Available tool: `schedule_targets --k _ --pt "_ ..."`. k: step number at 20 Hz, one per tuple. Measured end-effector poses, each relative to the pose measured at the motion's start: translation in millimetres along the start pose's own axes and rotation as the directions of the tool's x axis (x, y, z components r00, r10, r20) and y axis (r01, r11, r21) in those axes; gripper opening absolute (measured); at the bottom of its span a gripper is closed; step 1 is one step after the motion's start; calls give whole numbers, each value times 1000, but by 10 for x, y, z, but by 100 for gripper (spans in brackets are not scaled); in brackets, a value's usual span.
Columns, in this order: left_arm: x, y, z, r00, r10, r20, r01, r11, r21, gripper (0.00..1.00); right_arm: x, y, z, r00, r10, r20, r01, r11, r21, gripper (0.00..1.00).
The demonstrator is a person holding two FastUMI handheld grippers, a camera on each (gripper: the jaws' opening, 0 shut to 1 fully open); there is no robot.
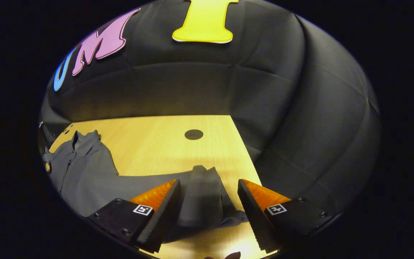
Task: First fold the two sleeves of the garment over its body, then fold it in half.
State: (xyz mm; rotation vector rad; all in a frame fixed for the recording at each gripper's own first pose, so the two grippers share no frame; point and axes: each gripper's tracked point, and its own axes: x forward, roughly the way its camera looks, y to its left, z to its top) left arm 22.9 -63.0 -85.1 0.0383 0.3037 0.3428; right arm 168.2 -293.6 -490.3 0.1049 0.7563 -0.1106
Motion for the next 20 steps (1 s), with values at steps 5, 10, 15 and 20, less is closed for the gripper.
schedule_targets --k 5,10,15,20 --pt "-17 99 -22 1000 10 2 -10 999 41 94 160 -19 -233 998 6 -69 -3 999 45 98" --pt "-3 243 -32 1000 23 -3 -23 998 62 97 155 5 -296 995 17 -103 -12 999 44 87" --pt "29 428 -36 1000 10 6 -10 998 63 97 120 111 -331 991 3 -135 6 998 68 10" --pt "152 664 53 996 -72 60 66 994 89 97 -317 199 63 998 -56 -38 58 997 52 7"
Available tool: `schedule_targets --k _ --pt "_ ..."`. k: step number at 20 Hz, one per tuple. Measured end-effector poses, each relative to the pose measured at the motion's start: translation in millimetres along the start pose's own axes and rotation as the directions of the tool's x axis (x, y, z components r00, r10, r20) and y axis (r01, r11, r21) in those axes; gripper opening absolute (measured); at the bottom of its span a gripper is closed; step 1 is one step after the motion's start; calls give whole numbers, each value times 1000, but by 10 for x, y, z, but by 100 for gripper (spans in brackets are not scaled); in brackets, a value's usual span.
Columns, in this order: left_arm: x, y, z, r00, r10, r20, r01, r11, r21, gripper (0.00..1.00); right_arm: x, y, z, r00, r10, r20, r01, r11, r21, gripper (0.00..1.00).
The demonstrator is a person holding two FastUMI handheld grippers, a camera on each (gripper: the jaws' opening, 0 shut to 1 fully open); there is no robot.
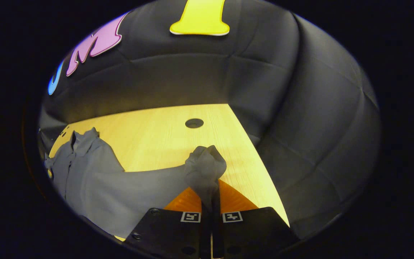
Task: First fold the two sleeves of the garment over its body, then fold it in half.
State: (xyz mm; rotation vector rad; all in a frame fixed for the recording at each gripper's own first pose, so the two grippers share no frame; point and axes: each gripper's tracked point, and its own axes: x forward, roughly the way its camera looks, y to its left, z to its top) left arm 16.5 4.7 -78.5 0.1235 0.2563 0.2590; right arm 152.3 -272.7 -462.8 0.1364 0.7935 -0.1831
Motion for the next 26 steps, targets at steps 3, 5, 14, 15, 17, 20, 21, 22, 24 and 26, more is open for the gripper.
schedule_targets --k 3,5,14,15,17,20,21,22,24,26 --pt "111 125 -34 997 -76 20 76 997 2 97 -405 79 295 996 -41 80 40 999 16 7" --pt "166 234 -56 992 -122 34 122 992 -4 97 -726 159 495 989 -68 130 66 998 19 7" --pt "384 781 -298 974 -221 52 224 973 -54 96 -1723 944 1110 957 -86 278 70 995 67 7" --pt "413 856 -317 974 -219 54 222 973 -59 97 -1815 1068 1166 954 -80 289 58 995 83 7" --pt "485 995 -380 976 -211 57 214 975 -63 96 -1944 1318 1267 946 -74 316 49 995 86 7" --pt "581 1197 -488 979 -196 59 200 976 -83 96 -2088 1753 1350 943 -48 328 28 997 68 7" --pt "618 1262 -523 980 -191 59 196 977 -87 97 -2110 1919 1375 941 -33 336 12 998 66 7" --pt "653 1307 -578 980 -189 56 194 977 -91 96 -2125 2080 1377 941 -16 338 -6 998 63 7" --pt "721 1405 -663 980 -189 55 194 976 -101 96 -2139 2434 1365 940 25 340 -42 998 42 7" --pt "783 1502 -760 981 -188 51 193 976 -102 96 -2159 2811 1355 936 71 343 -79 997 9 7"
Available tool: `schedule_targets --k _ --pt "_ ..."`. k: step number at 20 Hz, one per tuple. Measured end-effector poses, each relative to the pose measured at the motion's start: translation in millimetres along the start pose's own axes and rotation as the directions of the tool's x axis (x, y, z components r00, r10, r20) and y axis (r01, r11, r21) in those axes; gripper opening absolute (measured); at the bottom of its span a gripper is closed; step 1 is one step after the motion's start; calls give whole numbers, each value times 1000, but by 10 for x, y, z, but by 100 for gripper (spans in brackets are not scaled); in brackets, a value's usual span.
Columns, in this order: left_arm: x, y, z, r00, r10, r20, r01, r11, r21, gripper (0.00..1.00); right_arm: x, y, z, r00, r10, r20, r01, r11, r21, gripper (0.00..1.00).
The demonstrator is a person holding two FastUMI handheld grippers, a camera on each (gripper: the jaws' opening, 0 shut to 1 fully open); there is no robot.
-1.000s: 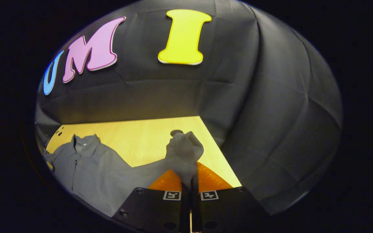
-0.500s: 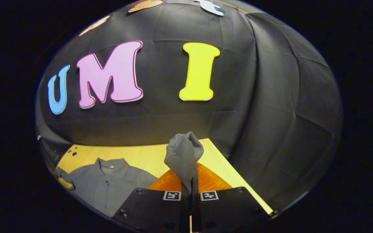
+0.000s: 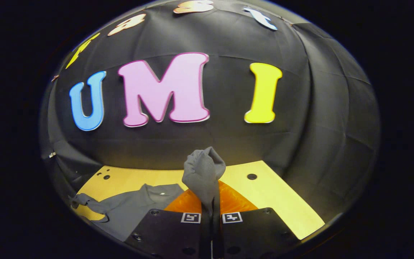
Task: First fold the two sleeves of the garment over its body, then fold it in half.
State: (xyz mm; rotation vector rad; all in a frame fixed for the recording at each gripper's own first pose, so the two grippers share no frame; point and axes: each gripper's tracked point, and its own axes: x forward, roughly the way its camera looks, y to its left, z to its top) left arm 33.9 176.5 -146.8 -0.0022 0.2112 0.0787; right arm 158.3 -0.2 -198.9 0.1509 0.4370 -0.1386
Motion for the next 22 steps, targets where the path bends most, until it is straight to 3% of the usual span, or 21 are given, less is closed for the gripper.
schedule_targets --k 8,16,22 --pt "93 539 -346 999 30 -23 -29 998 49 96 64 1144 -516 987 136 -82 -140 989 -44 7" --pt "146 1087 -915 986 128 -103 -121 990 71 97 203 1739 -1304 961 183 -207 -206 974 -92 7" --pt "303 1375 -1385 974 173 -144 -164 984 75 97 247 1978 -1942 922 205 -329 -239 969 -68 10"
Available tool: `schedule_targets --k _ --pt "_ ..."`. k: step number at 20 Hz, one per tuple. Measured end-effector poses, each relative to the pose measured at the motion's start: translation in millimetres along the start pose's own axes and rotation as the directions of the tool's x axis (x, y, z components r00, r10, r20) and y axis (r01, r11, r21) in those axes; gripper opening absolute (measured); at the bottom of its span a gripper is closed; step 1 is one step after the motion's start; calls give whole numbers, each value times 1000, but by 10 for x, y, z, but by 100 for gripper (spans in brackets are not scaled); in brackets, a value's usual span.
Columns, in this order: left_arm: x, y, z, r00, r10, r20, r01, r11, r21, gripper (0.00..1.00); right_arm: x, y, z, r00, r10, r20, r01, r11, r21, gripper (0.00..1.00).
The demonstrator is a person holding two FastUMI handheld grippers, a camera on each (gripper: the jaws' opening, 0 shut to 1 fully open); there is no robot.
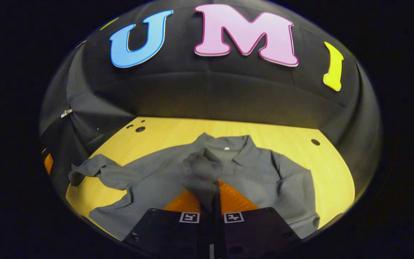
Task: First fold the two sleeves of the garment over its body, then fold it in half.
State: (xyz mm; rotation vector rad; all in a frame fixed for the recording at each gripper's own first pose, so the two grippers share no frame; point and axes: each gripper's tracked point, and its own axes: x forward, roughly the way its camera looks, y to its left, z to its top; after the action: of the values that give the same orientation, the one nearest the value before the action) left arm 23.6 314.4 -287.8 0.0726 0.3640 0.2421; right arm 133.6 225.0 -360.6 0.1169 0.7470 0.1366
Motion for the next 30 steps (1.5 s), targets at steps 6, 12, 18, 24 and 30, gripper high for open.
schedule_targets --k 6,12,18,24,30 --pt "247 112 -579 996 -4 -85 10 997 75 97 182 106 -354 995 15 -102 -14 1000 14 13" --pt "443 323 -1009 982 18 -188 7 991 133 97 197 289 -424 988 62 -139 -55 997 56 31" --pt "680 424 -1269 968 24 -250 7 993 121 97 50 477 -414 985 115 -127 -109 993 53 51" --pt "828 513 -1504 951 36 -306 4 991 131 99 -363 651 -167 981 190 -35 -185 977 108 64" --pt "930 464 -1513 944 33 -328 31 982 189 92 -641 288 -133 992 125 -24 -122 987 109 77"
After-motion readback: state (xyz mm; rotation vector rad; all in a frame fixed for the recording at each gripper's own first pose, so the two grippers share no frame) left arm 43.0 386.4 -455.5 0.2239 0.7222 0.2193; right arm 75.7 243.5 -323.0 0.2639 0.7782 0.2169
